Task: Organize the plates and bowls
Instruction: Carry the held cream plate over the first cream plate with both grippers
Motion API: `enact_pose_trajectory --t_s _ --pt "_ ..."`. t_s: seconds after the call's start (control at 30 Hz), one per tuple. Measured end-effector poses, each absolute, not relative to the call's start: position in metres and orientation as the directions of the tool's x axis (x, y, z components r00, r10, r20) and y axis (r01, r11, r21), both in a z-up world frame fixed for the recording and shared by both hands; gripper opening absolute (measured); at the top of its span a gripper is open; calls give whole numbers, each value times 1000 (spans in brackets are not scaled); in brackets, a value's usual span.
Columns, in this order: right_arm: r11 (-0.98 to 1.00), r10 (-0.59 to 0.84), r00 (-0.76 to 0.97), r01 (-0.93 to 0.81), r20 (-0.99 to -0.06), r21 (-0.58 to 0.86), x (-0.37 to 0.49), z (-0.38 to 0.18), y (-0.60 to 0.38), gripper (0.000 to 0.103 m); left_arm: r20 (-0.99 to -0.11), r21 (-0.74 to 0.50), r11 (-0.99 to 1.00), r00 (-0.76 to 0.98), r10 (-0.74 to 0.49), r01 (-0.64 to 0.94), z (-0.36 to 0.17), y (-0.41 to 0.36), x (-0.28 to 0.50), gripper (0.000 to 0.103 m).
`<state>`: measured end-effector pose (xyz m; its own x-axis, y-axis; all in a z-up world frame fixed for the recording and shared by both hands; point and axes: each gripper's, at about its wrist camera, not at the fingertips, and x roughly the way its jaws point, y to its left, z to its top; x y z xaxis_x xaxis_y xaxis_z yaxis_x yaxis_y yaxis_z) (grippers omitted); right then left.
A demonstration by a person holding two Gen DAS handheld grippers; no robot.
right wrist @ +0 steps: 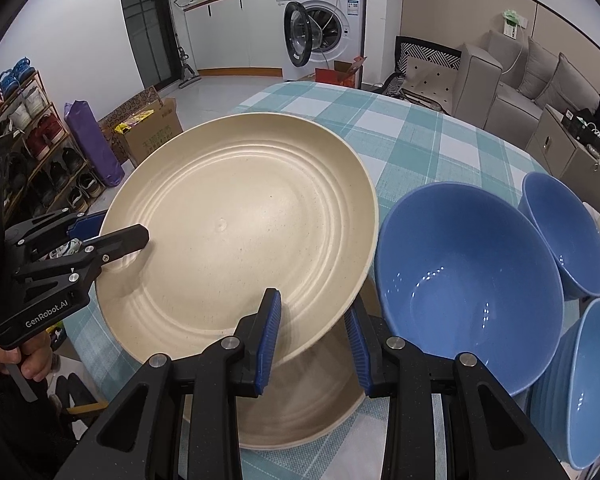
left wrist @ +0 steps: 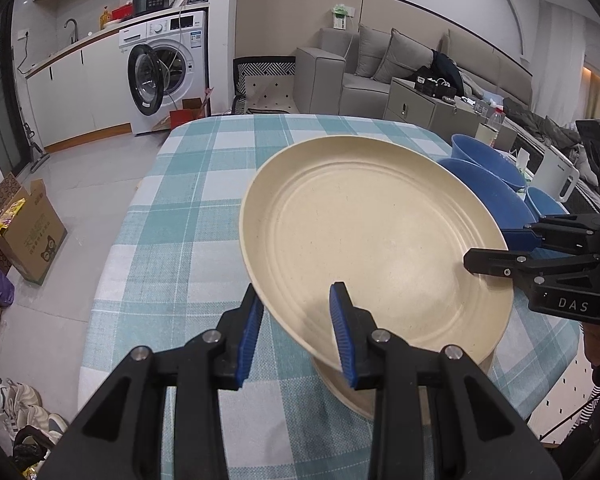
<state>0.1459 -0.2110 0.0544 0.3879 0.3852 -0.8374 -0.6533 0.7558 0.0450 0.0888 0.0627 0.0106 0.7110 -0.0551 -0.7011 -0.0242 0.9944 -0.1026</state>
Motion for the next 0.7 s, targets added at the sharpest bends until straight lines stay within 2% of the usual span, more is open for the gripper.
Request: enact_pose_trajectory --t_s 0.7 --pt "760 369 360 -647 -857 56 126 33 -222 33 -736 -52 999 675 -41 3 -5 49 76 32"
